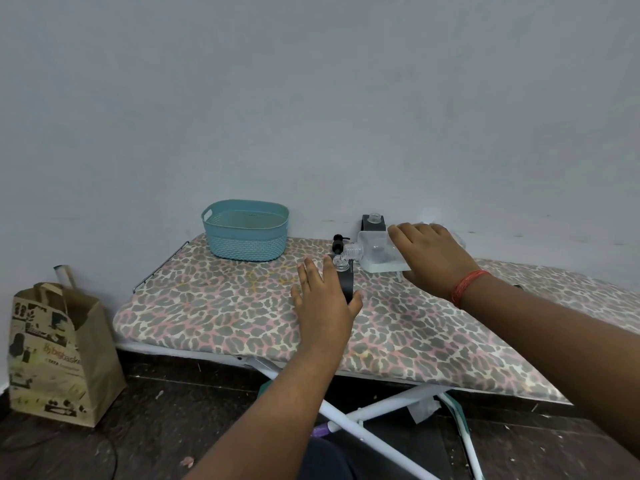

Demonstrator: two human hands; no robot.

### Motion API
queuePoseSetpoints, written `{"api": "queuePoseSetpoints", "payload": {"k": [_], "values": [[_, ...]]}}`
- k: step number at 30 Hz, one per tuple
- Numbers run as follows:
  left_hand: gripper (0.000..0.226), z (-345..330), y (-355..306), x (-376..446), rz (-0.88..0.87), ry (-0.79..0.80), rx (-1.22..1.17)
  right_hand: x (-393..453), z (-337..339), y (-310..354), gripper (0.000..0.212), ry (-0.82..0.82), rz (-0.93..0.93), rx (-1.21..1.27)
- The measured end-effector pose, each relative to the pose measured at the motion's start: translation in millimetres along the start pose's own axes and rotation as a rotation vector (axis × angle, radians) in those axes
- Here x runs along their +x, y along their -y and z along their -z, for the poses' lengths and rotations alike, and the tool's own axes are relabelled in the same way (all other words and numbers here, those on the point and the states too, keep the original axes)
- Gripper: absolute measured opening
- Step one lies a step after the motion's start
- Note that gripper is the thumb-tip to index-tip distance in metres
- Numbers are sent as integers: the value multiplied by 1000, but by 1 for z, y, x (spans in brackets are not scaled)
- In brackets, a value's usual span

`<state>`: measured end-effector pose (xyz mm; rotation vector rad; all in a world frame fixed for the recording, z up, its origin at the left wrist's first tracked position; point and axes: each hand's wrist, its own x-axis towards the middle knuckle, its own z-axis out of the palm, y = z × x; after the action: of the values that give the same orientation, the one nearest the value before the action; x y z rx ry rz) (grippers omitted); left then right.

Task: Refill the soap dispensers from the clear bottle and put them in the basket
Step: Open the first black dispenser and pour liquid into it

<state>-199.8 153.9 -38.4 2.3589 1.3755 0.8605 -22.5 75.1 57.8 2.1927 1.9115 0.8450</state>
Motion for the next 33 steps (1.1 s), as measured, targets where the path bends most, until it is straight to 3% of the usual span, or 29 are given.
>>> {"api": "queuePoseSetpoints", "payload": {"k": [33], "values": [[89,-1,0,0,-3,-8,-11,3,4,-3,75,35,13,-48]]}}
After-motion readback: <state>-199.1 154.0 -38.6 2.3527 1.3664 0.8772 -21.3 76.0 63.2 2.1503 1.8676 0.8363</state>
